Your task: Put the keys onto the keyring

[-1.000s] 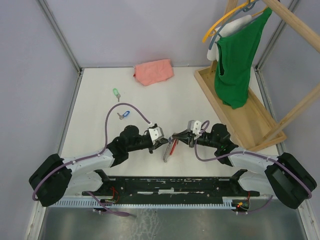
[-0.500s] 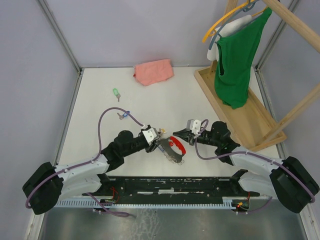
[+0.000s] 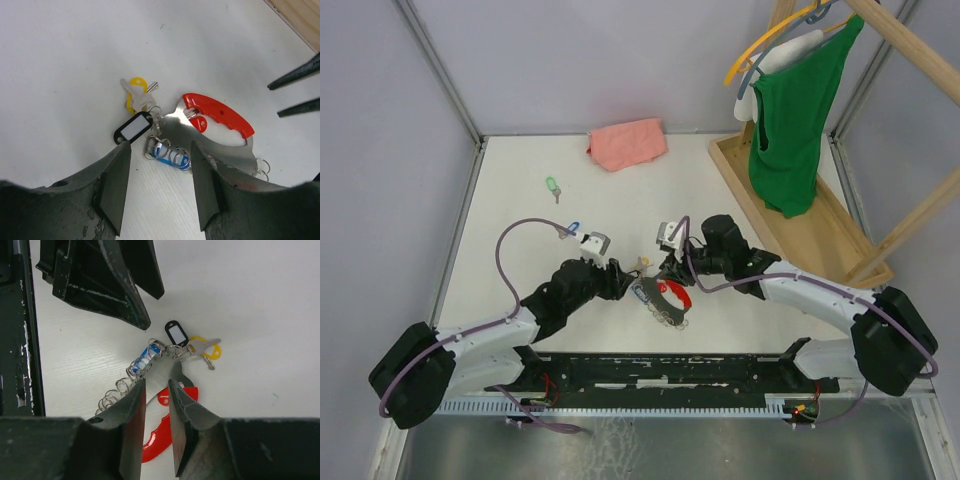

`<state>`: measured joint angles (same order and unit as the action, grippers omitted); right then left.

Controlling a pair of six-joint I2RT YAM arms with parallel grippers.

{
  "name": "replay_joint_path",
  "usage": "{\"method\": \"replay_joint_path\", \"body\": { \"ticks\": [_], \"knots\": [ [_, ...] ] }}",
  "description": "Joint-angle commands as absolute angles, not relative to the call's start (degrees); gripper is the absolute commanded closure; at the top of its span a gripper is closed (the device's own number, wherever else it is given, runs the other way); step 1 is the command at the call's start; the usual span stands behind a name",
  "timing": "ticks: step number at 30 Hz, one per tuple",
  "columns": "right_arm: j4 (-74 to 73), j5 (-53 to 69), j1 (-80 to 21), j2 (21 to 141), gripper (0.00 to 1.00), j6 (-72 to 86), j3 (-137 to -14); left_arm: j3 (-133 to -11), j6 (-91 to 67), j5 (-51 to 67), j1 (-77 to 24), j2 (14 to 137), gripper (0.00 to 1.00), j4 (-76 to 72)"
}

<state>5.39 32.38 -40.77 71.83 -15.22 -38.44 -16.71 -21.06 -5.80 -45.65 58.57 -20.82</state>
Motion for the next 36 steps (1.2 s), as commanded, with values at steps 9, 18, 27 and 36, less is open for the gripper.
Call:
{"method": "replay_joint_path", "body": {
  "ticks": [9, 18, 27, 36],
  "knots": [
    [-9.92, 23.79, -44.40, 83.55, 0.64, -15.53, -50.23, -14.33, -36.89, 11.41, -35.62, 72.62, 0.50, -31.80],
    [-9.50, 22.94, -44.91, 85.48, 0.64, -15.89, -50.67, -16.02, -36.86, 14.90, -35.59, 81.07, 0.59, -37.73],
    [-8.45, 24.31, -45.00, 86.44, 0.64, -16.25, -50.42, -16.48, -37.49, 16.15, -35.60, 85.34, 0.65, -40.32],
    [-8.51, 26.76, -45.00, 87.15, 0.63, -17.10, -51.00, -17.88, -35.58, 20.89, -35.79, 88.15, 0.73, -46.82]
  ]
}}
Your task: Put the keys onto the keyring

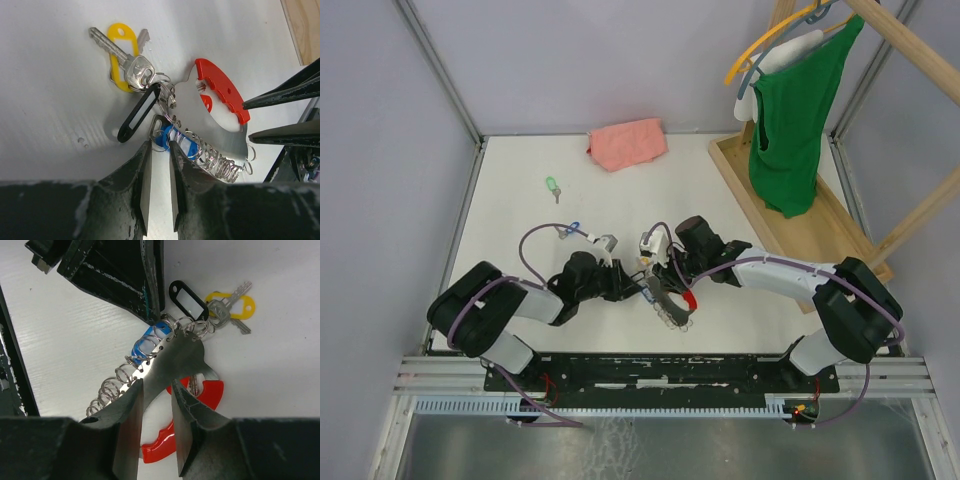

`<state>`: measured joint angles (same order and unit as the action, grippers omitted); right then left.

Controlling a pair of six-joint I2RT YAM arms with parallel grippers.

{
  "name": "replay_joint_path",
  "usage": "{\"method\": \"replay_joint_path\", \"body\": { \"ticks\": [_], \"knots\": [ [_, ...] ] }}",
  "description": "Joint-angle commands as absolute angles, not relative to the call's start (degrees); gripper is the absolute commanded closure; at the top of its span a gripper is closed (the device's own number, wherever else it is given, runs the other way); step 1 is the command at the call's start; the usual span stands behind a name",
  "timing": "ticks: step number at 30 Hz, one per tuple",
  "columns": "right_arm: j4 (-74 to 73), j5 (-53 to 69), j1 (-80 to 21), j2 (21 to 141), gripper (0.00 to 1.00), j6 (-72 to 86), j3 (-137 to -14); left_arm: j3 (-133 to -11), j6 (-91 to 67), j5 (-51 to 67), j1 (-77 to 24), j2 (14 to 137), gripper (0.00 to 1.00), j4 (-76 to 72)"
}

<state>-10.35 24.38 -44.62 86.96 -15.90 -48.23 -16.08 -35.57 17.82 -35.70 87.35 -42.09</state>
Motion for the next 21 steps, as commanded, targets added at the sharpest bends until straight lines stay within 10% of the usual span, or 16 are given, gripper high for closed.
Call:
{"method": "replay_joint_path", "body": {
  "ticks": [1, 11, 14, 15, 21],
  "knots": [
    [-9.16, 26.75, -44.96, 87.28, 0.63, -17.38, -51.24, -18.81, -34.84, 20.98, -35.92, 88.34, 0.73, -46.30],
    [-6.55, 25.23, -41.35, 80.26, 0.47, -12.96, -47.37, -23.86, -30.27, 21.20, -36.31, 88.04, 0.68, -41.55],
    [-5.50, 22.88, -40.87, 77.64, 0.25, -10.86, -45.89, -23.09, -29.71, 20.40, -36.31, 86.50, 0.66, -38.92],
    [-5.77, 22.47, -40.87, 77.41, 0.03, -10.70, -45.95, -22.72, -29.80, 20.46, -36.34, 86.17, 0.65, -38.85],
    [-7.42, 24.36, -40.83, 78.57, 0.00, -12.60, -47.28, -21.82, -33.33, 22.21, -36.56, 85.94, 0.66, -37.95]
  ]
}}
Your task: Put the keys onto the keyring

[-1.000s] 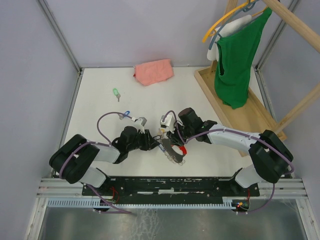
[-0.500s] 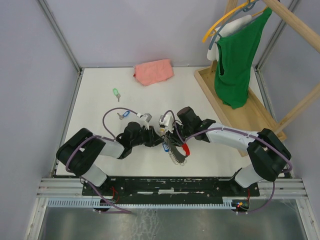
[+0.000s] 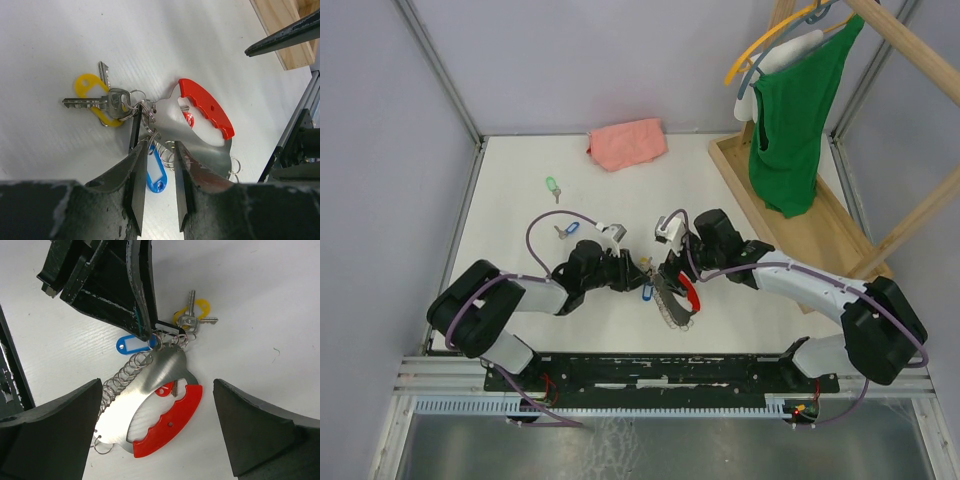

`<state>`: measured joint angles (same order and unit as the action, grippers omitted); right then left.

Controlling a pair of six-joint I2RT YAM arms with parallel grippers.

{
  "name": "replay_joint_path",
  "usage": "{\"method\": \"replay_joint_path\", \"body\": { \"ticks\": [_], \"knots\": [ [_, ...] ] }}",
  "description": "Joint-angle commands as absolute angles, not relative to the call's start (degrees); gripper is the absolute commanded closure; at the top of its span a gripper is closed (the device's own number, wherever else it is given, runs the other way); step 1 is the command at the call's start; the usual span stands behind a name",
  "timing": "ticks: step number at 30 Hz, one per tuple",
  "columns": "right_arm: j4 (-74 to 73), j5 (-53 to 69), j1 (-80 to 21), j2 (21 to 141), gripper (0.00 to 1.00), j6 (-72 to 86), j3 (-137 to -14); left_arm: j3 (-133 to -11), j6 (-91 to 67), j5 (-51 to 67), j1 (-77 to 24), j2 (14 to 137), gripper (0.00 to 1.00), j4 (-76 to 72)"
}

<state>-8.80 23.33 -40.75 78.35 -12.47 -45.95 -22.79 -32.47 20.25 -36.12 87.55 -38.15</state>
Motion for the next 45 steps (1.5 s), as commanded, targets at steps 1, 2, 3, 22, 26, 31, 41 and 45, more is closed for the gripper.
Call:
{"method": "replay_joint_path", "body": {
  "ticks": [1, 2, 3, 22, 26, 31, 41, 45],
  "knots": [
    [-7.51, 25.03, -40.79, 79.35, 0.00, -12.34, -47.77, -21.27, -34.08, 21.60, -36.56, 85.61, 0.67, -37.82],
    [-7.63, 25.52, -40.84, 80.24, 0.00, -12.05, -48.41, -20.74, -34.66, 20.72, -36.51, 85.10, 0.68, -37.42],
    [-7.88, 26.02, -40.81, 81.29, 0.00, -11.70, -49.11, -20.32, -34.93, 20.06, -36.56, 84.56, 0.68, -36.79],
    [-20.19, 25.15, -44.84, 101.23, 0.30, -16.31, -65.49, -11.79, -39.80, 12.63, -35.34, 72.36, 0.68, -27.57],
    [-20.62, 23.78, -45.00, 102.92, 0.36, -14.38, -66.75, -12.22, -38.68, 13.10, -35.31, 70.85, 0.68, -26.73],
    [-21.71, 21.00, -45.11, 104.77, 0.47, -12.28, -68.75, -13.29, -38.14, 15.47, -35.42, 72.37, 0.68, -27.78],
    [-23.38, 21.79, -45.95, 105.82, 0.62, -11.31, -69.97, -14.91, -39.17, 17.39, -35.98, 76.40, 0.69, -31.28],
    [-22.87, 21.95, -46.05, 106.18, 0.64, -11.06, -69.75, -15.18, -39.91, 17.12, -36.62, 78.20, 0.70, -33.14]
  ]
}}
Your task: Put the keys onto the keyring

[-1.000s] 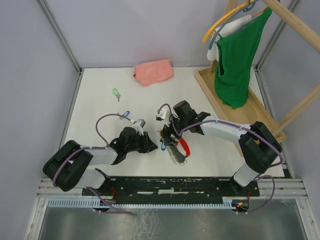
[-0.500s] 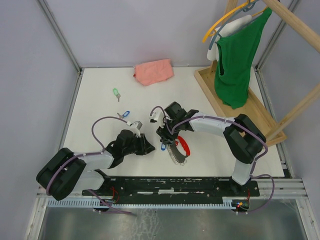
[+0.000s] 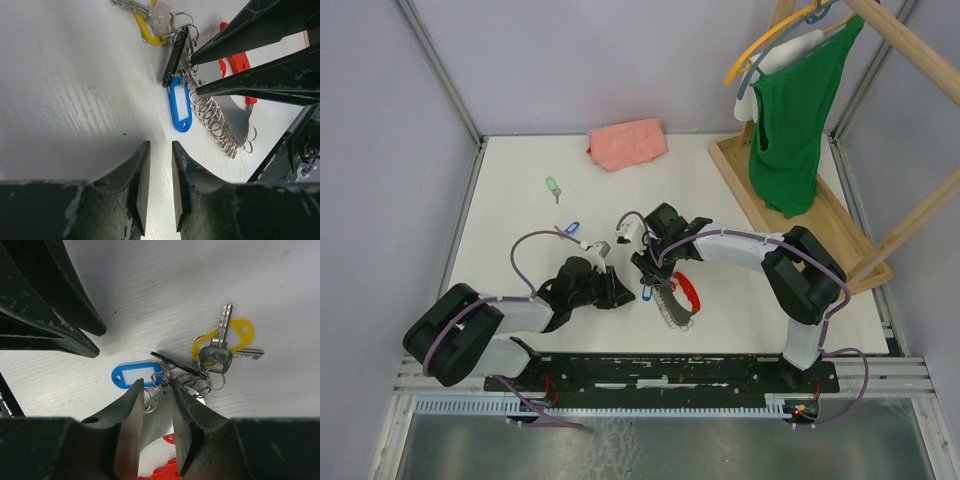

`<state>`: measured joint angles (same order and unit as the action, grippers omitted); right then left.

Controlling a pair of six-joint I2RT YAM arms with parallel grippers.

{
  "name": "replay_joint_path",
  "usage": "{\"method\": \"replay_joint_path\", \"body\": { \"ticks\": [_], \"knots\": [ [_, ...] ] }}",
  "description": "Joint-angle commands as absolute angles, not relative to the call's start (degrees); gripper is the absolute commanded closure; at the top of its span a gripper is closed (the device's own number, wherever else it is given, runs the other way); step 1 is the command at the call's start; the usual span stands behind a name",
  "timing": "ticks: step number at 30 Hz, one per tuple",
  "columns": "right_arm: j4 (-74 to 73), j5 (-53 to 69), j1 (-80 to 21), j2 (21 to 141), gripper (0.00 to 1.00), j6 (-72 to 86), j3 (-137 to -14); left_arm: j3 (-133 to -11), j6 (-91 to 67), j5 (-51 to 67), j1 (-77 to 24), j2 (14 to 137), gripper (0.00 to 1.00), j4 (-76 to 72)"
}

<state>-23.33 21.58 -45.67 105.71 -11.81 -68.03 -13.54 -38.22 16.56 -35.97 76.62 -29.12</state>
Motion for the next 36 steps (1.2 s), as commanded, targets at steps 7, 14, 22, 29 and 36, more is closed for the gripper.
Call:
{"method": "replay_joint_path", "body": {
  "ticks": [7, 14, 22, 29, 36],
  "knots": [
    [-23.15, 19.82, -46.39, 107.40, 0.65, -11.40, -70.01, -15.51, -40.88, 16.74, -37.66, 81.81, 0.70, -35.81],
    [-24.37, 19.46, -47.06, 107.99, 0.62, -13.05, -69.79, -15.56, -41.65, 16.06, -38.01, 84.67, 0.71, -37.50],
    [-24.54, 22.81, -47.12, 106.72, 0.87, -14.09, -69.90, -15.56, -41.26, 14.72, -38.15, 86.12, 0.72, -37.91],
    [-20.10, 22.91, -47.11, 100.60, 0.99, -15.39, -65.70, -14.81, -38.14, 12.40, -38.14, 81.29, 0.69, -37.69],
    [-10.05, 20.74, -47.03, 92.84, 0.99, -18.69, -57.75, -13.53, -31.19, 11.29, -38.14, 72.71, 0.65, -39.20]
  ]
}}
